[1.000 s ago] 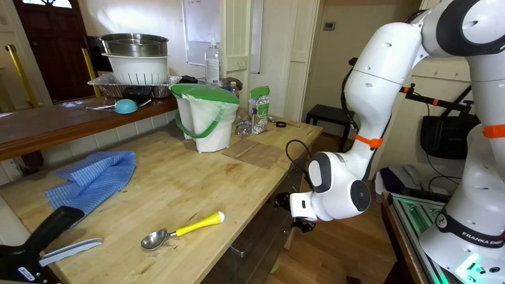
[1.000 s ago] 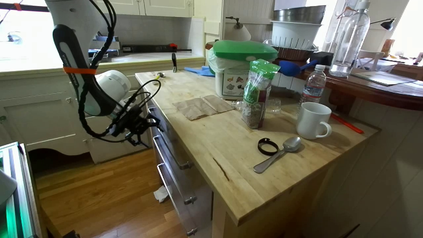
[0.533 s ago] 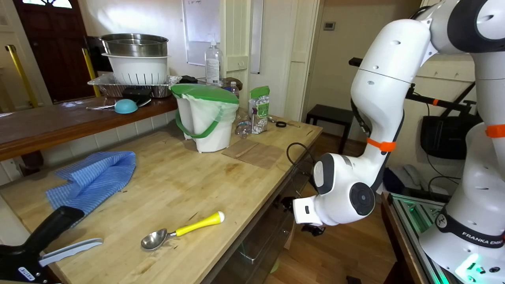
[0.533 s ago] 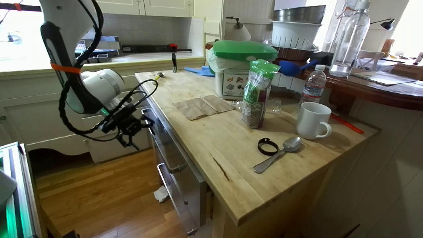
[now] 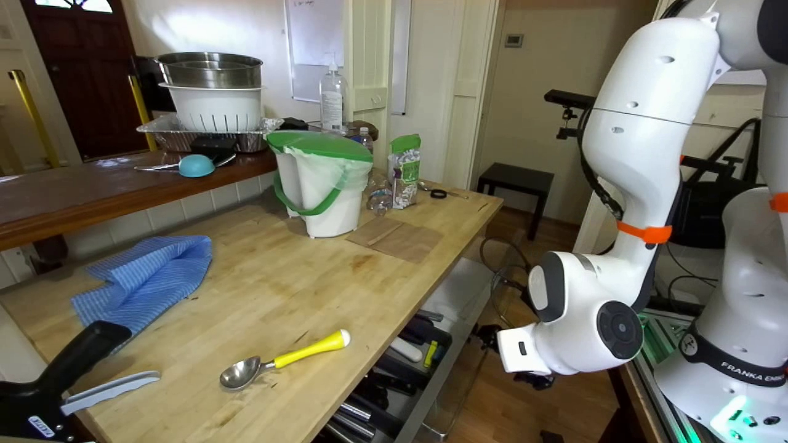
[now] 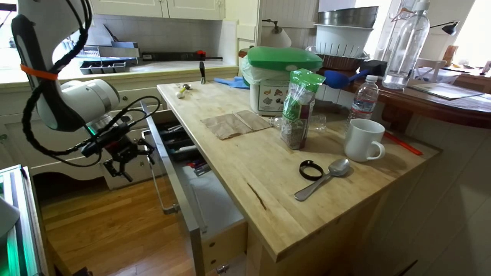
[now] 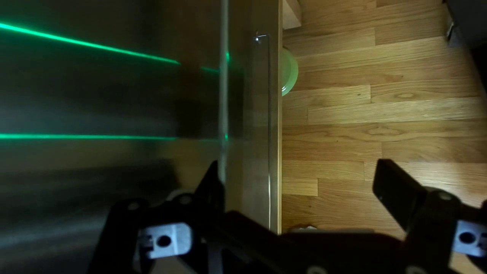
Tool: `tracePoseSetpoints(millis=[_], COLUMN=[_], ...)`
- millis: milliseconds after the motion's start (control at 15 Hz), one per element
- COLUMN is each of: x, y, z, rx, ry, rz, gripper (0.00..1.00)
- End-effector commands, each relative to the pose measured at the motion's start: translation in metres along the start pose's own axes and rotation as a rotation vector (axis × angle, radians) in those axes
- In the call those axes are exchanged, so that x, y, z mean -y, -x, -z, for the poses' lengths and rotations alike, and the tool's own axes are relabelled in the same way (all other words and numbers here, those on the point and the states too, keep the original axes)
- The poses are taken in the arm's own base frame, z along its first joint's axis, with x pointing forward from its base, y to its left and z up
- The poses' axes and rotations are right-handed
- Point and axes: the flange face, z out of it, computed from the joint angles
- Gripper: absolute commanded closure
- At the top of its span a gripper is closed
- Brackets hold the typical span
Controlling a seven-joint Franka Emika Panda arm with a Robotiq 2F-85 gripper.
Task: Open the topmost drawer.
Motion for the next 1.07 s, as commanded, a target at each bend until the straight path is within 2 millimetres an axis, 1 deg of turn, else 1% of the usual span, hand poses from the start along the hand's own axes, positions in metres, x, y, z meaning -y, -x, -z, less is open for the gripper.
tracePoseSetpoints(millis=[0, 133, 267, 333, 400, 533, 800, 933, 1000], x=[0.004, 0.007, 0.006, 0.005, 0.008, 0.015, 0.036, 0.054, 0.062], y=[0.001, 0.001, 0.000, -0.005, -0.010, -0.013, -0.009, -0.009, -0.009], z=[0.003, 0.004, 0.003, -0.002, -0.003, -0.003, 0.016, 0.027, 0.030], rx=[0.001, 0.001, 0.001, 0.003, -0.002, 0.008, 0.038, 0.043, 0.051], ry=[-0.004, -0.006, -0.007, -0.021, -0.026, -0.033, -0.014, -0.014, -0.025], rz=[0.001, 0.003, 0.001, 0.013, 0.026, 0.035, 0.023, 0.043, 0.048], gripper=[0.00, 0.00, 0.00, 0.00, 0.00, 0.00, 0.00, 0.00, 0.00])
